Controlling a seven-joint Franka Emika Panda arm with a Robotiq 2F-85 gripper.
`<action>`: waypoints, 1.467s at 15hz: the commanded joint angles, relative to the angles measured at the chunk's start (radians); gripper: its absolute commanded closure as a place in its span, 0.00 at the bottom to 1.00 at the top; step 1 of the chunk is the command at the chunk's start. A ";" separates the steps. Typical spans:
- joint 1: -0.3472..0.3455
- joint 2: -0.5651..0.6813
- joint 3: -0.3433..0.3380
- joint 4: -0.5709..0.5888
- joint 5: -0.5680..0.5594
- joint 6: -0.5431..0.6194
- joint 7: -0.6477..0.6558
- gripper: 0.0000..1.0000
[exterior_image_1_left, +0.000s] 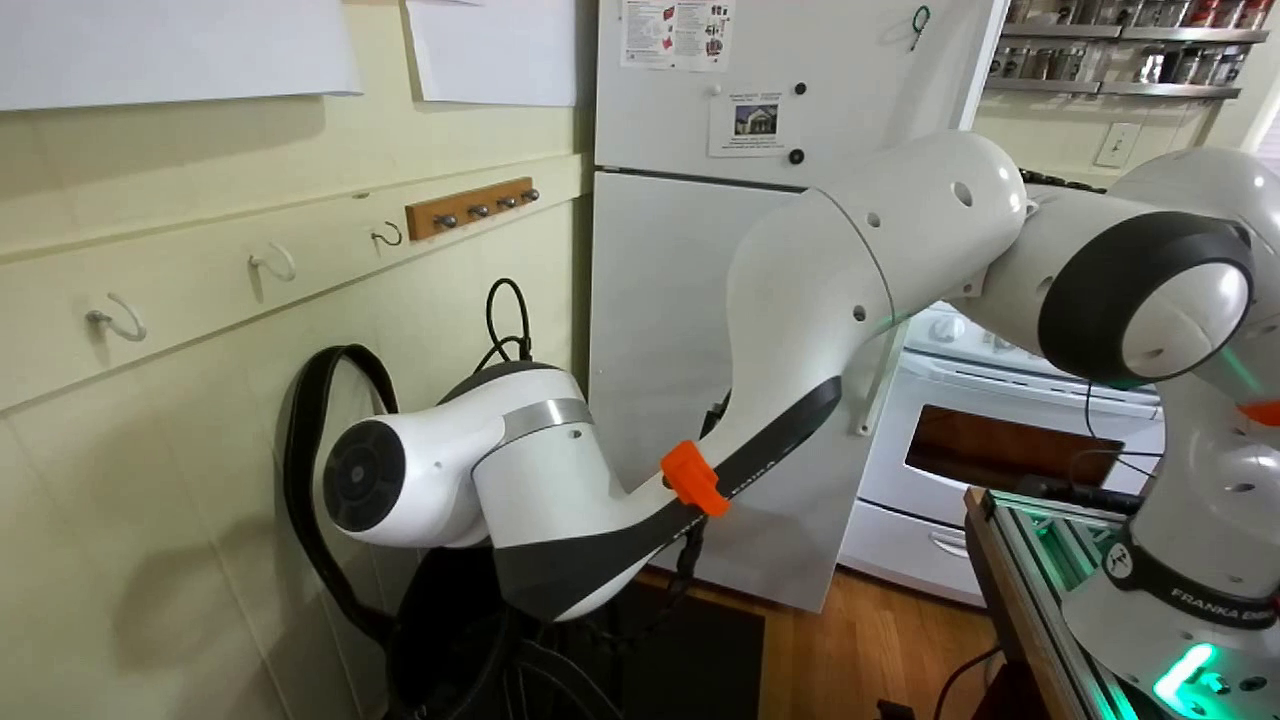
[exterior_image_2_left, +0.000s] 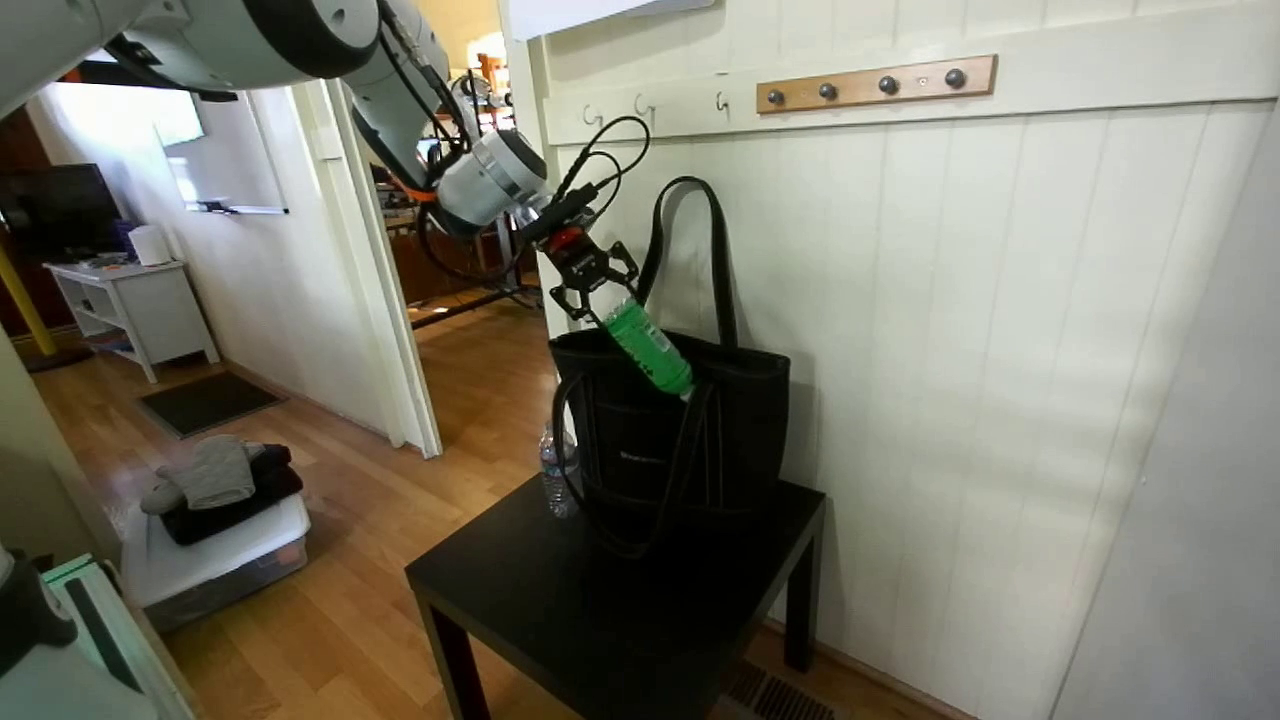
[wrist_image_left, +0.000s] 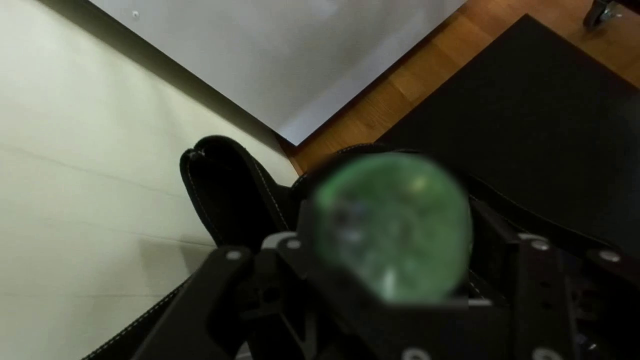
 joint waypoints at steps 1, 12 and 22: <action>0.012 0.011 -0.001 0.069 0.006 -0.135 0.005 0.52; 0.017 0.080 0.019 0.236 0.016 -0.385 -0.058 0.52; 0.049 0.104 -0.009 0.297 -0.063 -0.376 -0.044 0.52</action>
